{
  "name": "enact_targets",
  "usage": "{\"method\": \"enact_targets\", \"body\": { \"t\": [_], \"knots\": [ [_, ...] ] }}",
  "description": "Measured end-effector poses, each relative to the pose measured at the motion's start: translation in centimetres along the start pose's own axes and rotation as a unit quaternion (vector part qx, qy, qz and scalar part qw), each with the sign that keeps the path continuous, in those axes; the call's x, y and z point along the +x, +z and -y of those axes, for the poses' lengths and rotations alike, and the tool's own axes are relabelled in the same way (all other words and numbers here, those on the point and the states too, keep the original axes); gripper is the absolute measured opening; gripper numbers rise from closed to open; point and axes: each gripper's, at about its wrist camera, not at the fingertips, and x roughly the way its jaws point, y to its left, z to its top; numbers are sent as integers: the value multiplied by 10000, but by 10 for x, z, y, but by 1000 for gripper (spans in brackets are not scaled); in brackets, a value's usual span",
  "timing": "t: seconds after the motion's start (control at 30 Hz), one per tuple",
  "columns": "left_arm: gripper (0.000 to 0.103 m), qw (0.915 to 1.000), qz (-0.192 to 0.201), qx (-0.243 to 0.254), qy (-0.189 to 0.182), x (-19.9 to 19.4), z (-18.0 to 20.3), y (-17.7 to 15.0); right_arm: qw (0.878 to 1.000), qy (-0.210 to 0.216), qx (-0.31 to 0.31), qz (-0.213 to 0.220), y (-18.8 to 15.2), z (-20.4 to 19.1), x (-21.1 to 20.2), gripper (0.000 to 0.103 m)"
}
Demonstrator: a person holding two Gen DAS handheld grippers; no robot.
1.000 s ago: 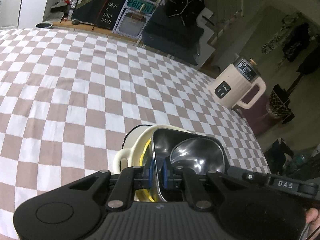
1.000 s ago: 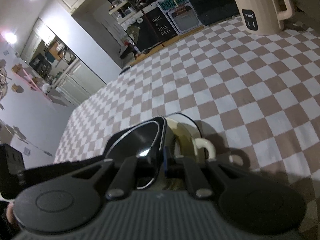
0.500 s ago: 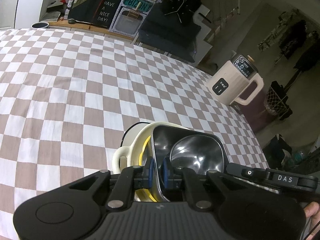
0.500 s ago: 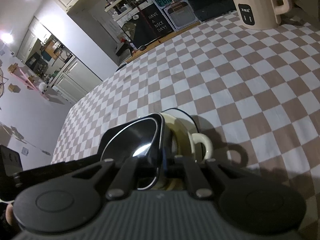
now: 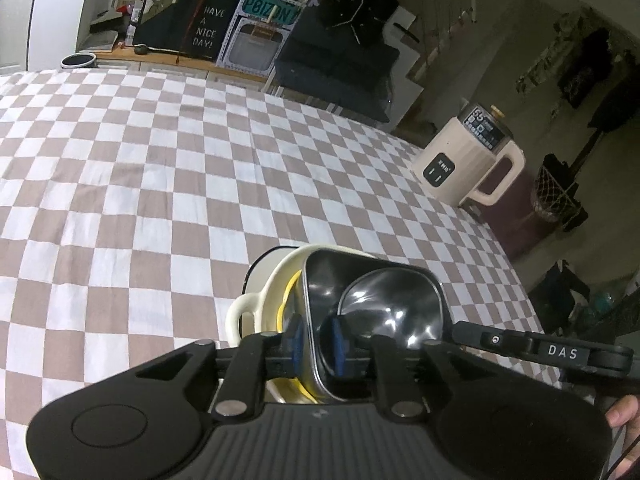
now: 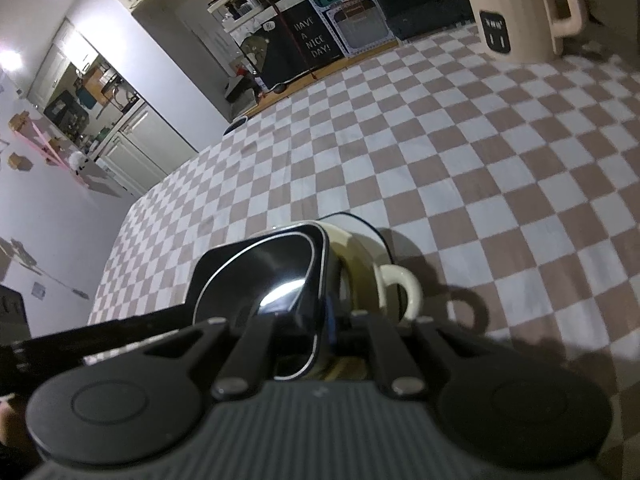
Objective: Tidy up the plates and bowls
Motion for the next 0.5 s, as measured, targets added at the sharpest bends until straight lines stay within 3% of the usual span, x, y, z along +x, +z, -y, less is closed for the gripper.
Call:
{"method": "enact_targets", "body": {
  "t": [0.23, 0.33, 0.5],
  "knots": [
    [27, 9996, 203, 104, 135, -22, 6, 2, 9992, -171, -17, 374, 8, 1, -23, 18],
    [38, 9990, 393, 176, 148, -36, 12, 3, 9978, -271, -142, 591, 11, -2, -37, 30],
    [69, 9966, 721, 370, 170, -59, 28, 3, 9899, -530, -666, 1137, 7, -18, -66, 53]
  ]
}}
